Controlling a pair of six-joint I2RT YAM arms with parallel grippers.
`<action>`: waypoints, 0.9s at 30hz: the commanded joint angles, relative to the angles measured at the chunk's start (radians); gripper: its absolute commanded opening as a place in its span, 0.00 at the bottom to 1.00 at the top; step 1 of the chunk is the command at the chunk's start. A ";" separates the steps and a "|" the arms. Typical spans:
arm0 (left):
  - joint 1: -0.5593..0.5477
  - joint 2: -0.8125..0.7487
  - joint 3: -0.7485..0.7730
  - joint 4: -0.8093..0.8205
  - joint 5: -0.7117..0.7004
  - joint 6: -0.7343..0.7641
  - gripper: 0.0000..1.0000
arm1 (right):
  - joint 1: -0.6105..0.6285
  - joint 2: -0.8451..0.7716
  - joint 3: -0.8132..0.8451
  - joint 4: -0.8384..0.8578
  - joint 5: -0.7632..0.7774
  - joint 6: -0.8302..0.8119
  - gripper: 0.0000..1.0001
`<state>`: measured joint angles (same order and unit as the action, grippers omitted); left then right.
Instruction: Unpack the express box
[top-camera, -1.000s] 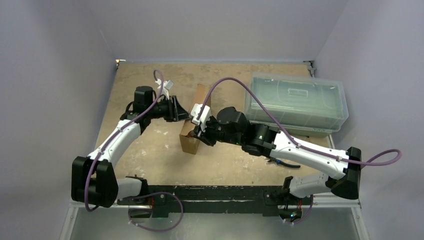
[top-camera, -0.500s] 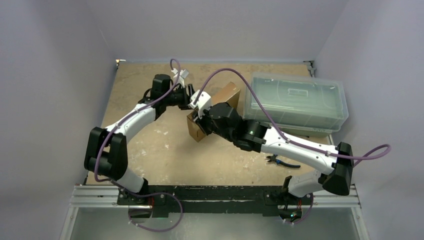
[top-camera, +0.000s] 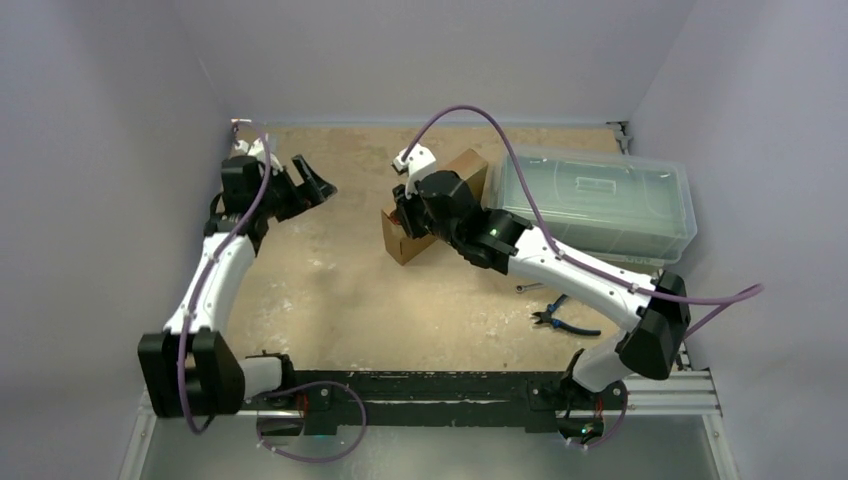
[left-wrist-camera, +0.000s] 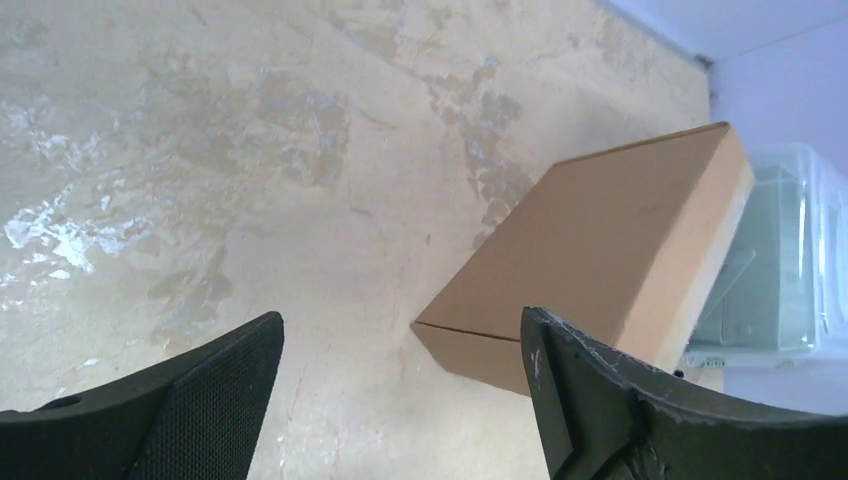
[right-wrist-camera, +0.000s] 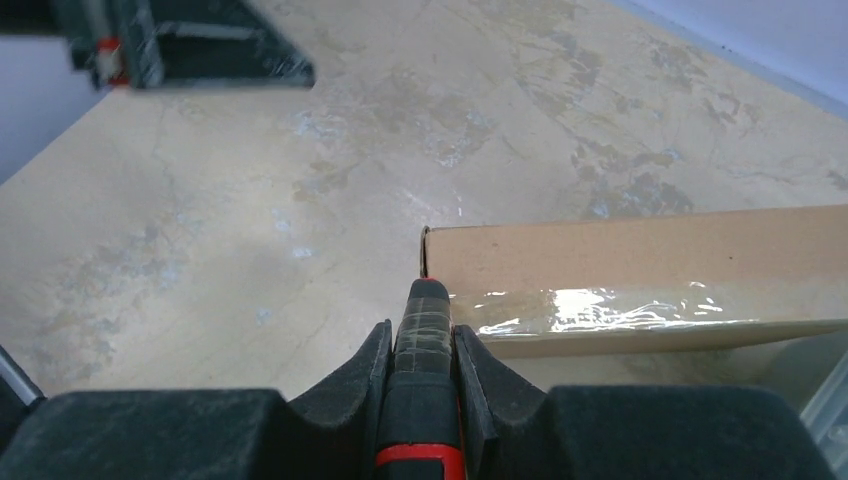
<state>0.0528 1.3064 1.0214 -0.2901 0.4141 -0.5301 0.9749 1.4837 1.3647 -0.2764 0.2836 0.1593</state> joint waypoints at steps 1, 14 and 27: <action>-0.014 -0.192 -0.204 0.124 -0.089 0.003 0.89 | -0.034 0.056 0.099 -0.092 -0.034 0.054 0.00; -0.455 -0.389 -0.709 0.909 -0.158 0.341 0.87 | -0.061 0.104 0.225 -0.202 -0.089 0.040 0.00; -0.459 -0.082 -0.714 1.319 0.028 0.506 0.82 | -0.062 0.076 0.234 -0.194 -0.106 0.036 0.00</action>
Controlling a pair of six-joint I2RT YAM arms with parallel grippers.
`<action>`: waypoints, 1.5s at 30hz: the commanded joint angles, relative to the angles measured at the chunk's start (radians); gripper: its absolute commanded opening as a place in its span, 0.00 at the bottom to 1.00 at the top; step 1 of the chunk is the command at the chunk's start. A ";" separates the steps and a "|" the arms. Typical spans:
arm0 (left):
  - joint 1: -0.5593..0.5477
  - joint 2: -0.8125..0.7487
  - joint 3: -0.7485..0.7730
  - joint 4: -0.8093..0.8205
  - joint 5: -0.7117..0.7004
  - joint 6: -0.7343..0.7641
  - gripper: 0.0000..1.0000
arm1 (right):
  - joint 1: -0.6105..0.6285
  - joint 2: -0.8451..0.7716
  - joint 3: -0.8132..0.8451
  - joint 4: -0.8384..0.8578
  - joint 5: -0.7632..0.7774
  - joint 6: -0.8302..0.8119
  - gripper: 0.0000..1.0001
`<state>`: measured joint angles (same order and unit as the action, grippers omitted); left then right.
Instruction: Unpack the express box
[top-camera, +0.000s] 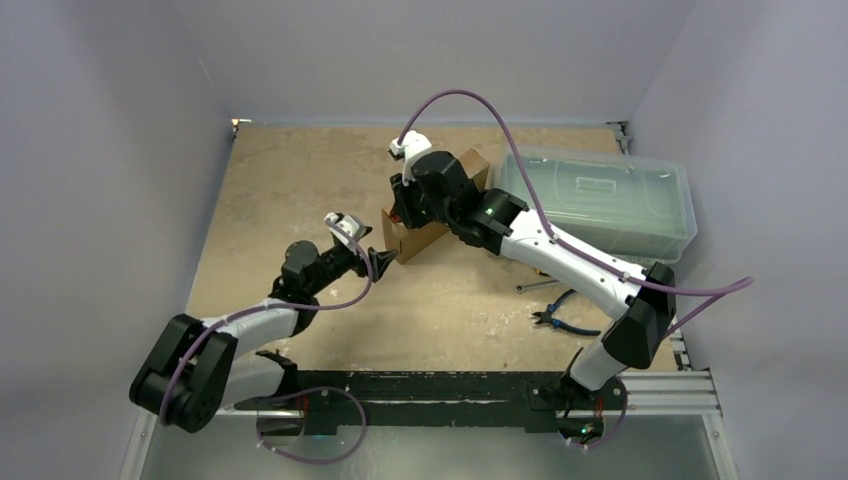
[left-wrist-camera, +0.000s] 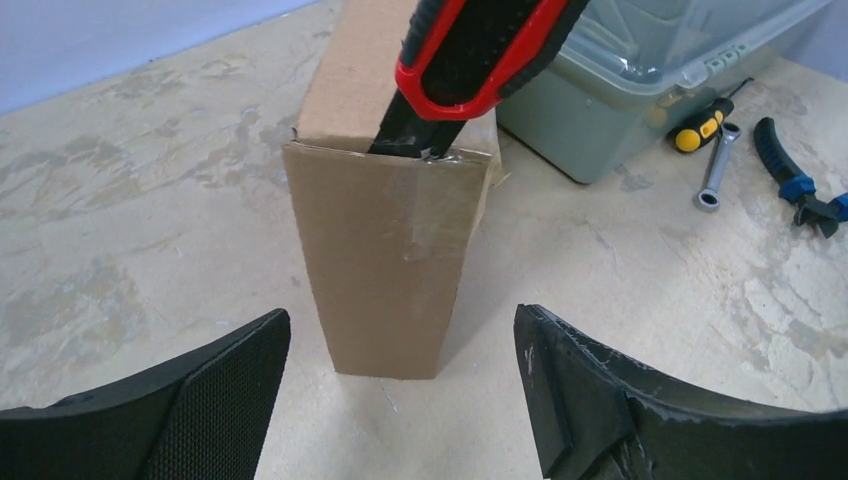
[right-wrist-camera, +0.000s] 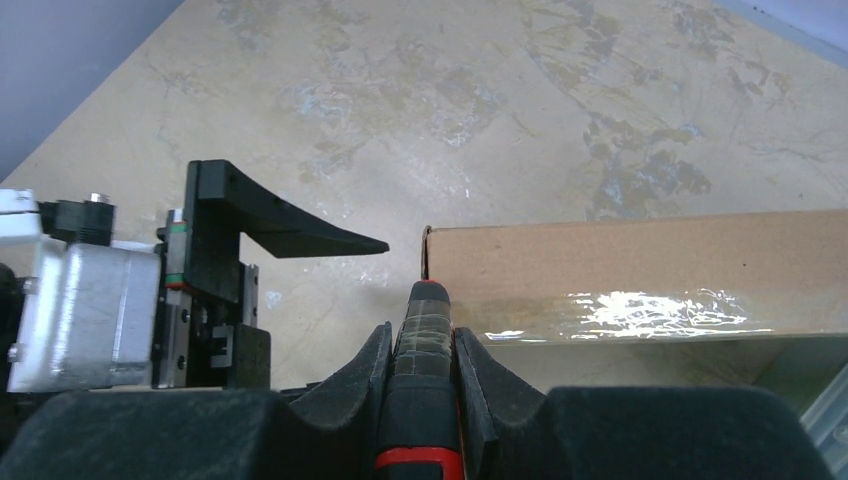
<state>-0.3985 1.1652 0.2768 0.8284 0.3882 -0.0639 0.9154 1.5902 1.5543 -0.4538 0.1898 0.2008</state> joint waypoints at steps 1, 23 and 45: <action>-0.008 0.082 0.038 0.219 0.046 0.044 0.82 | -0.002 -0.029 0.048 -0.024 0.001 -0.006 0.00; -0.051 0.335 0.080 0.474 -0.076 0.048 0.69 | 0.080 0.048 0.207 -0.173 0.163 0.012 0.00; -0.056 0.339 0.067 0.436 -0.094 0.117 0.46 | 0.126 -0.045 0.103 -0.217 0.301 0.035 0.00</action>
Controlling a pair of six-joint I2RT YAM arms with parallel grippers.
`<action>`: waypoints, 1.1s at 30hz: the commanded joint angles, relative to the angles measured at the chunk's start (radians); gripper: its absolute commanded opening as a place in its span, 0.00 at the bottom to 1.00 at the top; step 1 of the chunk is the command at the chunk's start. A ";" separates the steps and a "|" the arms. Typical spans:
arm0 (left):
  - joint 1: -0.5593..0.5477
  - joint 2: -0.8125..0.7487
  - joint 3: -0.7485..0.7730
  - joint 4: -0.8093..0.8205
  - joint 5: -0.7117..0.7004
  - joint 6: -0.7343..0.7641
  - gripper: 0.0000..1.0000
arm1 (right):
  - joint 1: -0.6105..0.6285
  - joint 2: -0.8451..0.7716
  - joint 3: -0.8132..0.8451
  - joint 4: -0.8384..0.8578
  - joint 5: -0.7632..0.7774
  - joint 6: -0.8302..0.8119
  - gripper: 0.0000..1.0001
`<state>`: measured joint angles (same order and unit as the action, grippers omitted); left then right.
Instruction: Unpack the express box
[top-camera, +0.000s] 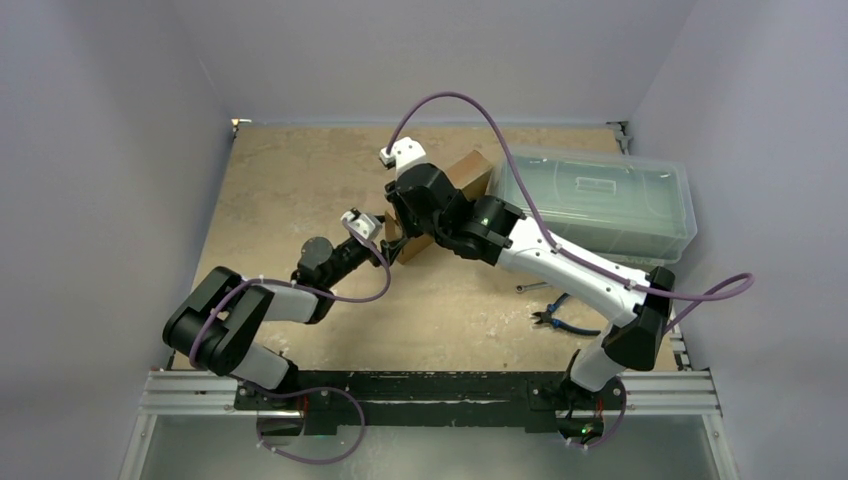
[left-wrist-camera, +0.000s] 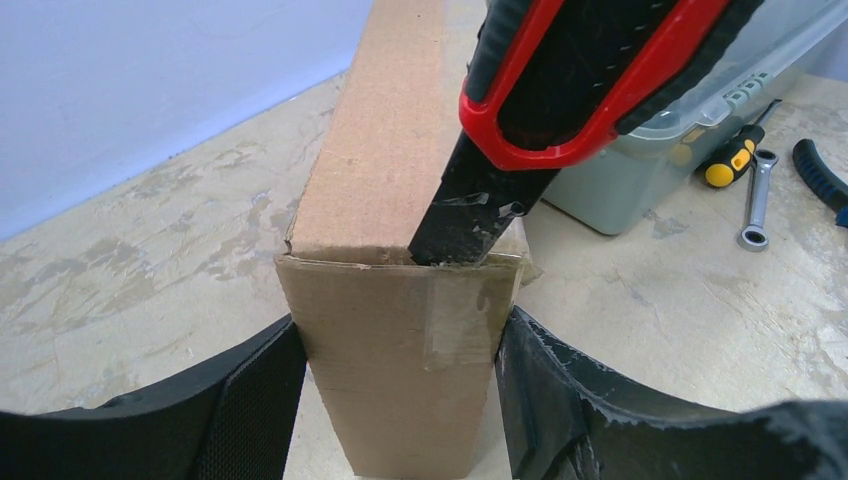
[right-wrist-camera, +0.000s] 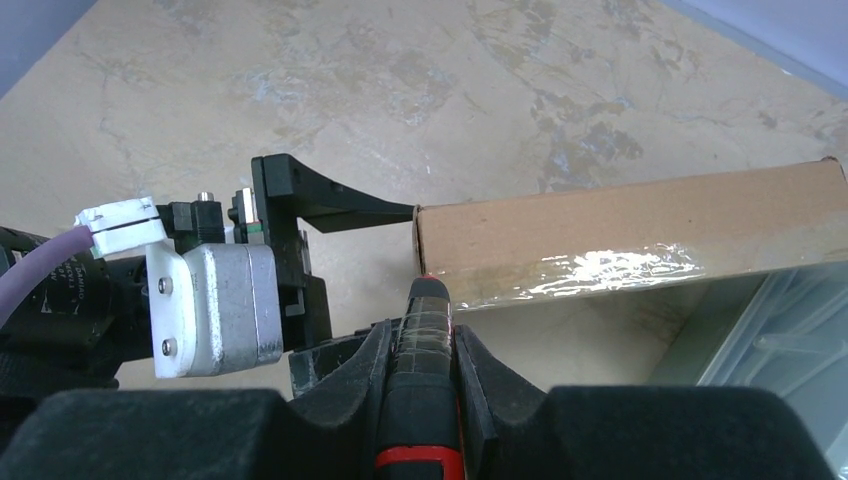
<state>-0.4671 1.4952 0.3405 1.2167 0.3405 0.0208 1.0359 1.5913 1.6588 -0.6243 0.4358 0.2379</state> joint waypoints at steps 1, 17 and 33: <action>0.013 0.011 0.006 0.049 -0.044 0.030 0.45 | 0.006 -0.055 0.003 -0.055 0.058 -0.004 0.00; 0.013 0.020 0.008 0.070 -0.035 -0.011 0.40 | 0.019 -0.180 -0.217 0.154 0.019 -0.019 0.00; 0.013 0.014 0.008 0.085 -0.033 -0.040 0.38 | 0.033 -0.313 -0.550 0.541 0.038 -0.055 0.00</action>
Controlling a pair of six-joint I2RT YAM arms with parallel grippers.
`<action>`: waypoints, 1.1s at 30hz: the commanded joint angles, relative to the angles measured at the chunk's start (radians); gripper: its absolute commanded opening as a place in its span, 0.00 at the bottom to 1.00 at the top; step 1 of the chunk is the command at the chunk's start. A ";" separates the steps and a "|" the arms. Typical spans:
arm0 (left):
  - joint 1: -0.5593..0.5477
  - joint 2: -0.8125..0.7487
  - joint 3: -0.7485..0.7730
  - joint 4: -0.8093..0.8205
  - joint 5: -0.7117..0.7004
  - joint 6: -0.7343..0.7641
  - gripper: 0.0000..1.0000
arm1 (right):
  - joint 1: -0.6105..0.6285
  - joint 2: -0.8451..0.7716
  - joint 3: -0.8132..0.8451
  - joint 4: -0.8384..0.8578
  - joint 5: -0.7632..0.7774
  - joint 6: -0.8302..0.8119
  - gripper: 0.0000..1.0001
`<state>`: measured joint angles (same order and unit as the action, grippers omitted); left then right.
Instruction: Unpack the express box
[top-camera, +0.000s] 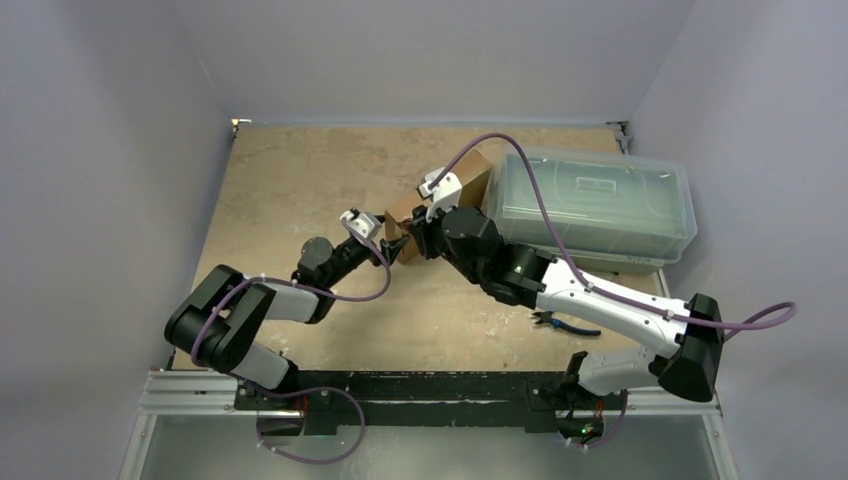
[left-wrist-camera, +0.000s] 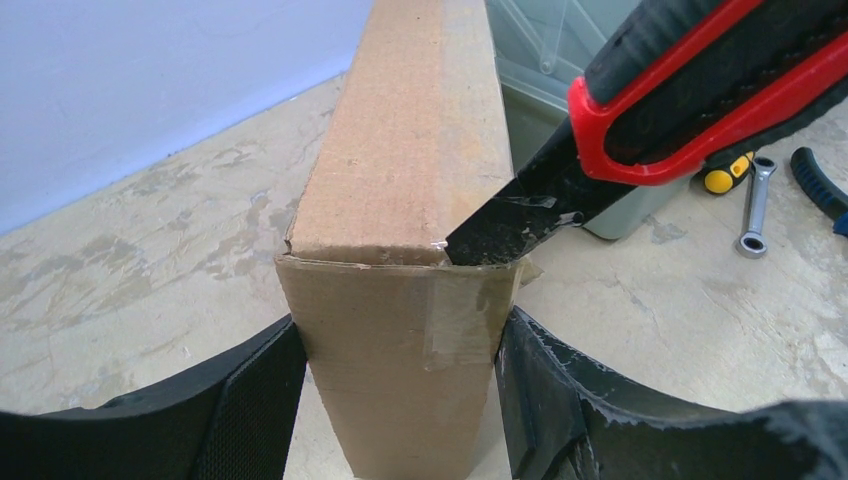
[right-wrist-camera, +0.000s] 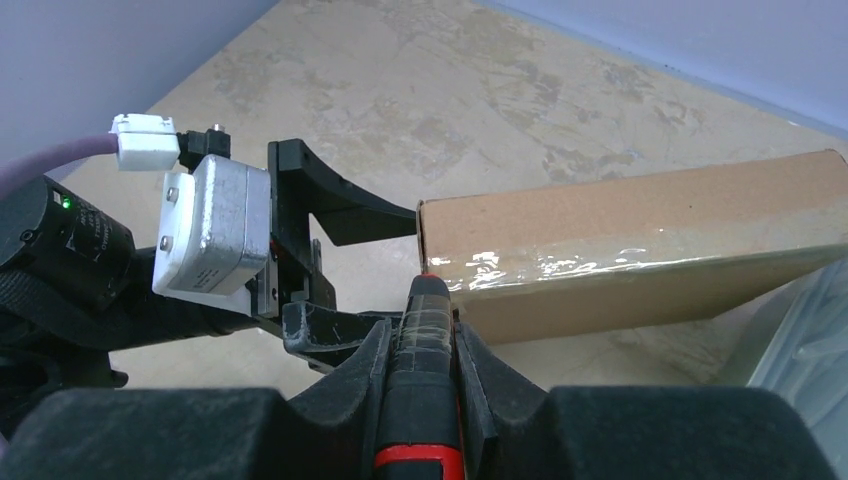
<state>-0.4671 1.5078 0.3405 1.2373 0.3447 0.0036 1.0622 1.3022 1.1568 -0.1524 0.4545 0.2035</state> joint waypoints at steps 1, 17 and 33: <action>0.013 0.002 0.008 0.063 -0.037 -0.022 0.37 | 0.007 -0.028 -0.063 0.081 0.019 -0.017 0.00; 0.013 0.011 0.010 0.064 -0.007 -0.026 0.32 | 0.006 -0.001 -0.117 0.199 0.000 -0.021 0.00; 0.013 0.023 0.013 0.055 0.012 -0.017 0.30 | 0.005 -0.031 -0.072 0.307 0.049 -0.075 0.00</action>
<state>-0.4519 1.5185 0.3405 1.2480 0.3214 -0.0311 1.0626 1.2961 0.9985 0.1406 0.4648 0.1474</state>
